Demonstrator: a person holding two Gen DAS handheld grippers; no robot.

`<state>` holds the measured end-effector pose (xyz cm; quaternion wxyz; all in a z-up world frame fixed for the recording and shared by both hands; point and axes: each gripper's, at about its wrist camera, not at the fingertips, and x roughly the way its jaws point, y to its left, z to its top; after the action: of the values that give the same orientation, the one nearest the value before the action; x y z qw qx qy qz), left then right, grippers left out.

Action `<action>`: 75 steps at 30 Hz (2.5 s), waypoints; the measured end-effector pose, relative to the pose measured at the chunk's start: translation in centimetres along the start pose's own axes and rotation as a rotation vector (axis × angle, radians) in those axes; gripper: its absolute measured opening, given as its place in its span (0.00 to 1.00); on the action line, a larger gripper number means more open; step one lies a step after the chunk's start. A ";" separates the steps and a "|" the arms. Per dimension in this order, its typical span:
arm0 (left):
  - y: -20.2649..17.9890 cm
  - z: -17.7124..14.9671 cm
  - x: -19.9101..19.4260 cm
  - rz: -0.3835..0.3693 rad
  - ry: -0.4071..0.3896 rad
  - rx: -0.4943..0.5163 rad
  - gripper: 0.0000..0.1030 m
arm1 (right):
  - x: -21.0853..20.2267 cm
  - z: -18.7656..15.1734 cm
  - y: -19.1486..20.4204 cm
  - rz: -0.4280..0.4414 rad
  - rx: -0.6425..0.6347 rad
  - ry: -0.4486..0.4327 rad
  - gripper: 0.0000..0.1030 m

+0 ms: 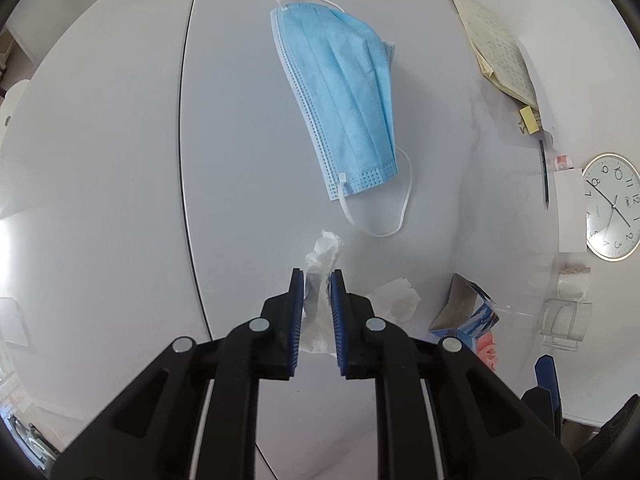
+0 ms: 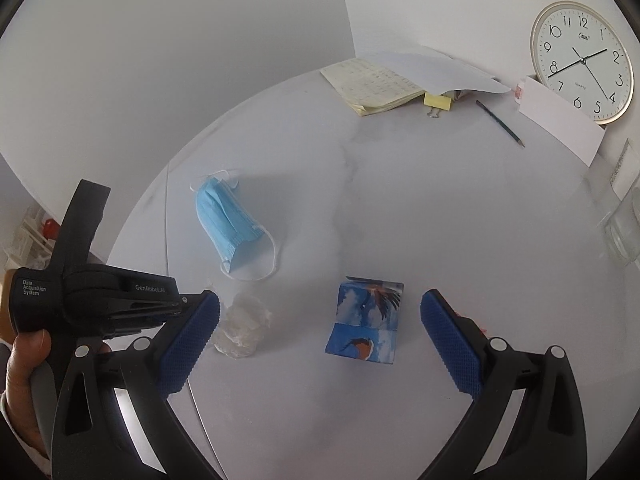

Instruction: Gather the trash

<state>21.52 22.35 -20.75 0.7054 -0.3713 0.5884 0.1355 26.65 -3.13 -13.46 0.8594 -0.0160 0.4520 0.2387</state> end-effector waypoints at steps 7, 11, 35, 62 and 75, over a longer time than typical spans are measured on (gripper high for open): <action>-1.5 1.3 1.9 0.004 0.051 -0.015 0.27 | 0.1 -0.4 -0.4 -0.016 0.023 0.008 0.97; -1.5 1.0 1.1 0.026 0.023 -0.008 0.61 | 0.0 -0.8 -0.9 -0.021 0.044 0.012 0.97; -6.4 -2.7 4.7 0.185 -0.019 0.265 0.48 | -0.9 -2.2 -3.2 -0.035 0.087 0.023 0.97; -3.6 -2.2 -1.8 0.135 -0.193 0.416 0.07 | 0.1 -0.8 1.3 0.033 -0.050 0.024 0.97; 3.9 2.1 -3.3 0.197 -0.253 0.226 0.07 | 11.5 5.2 11.0 0.184 -0.355 0.136 0.97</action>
<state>19.69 27.28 -19.04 0.7943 -0.2105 0.5398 0.1826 31.48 12.46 -17.33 0.7850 -0.1418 0.4595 0.3906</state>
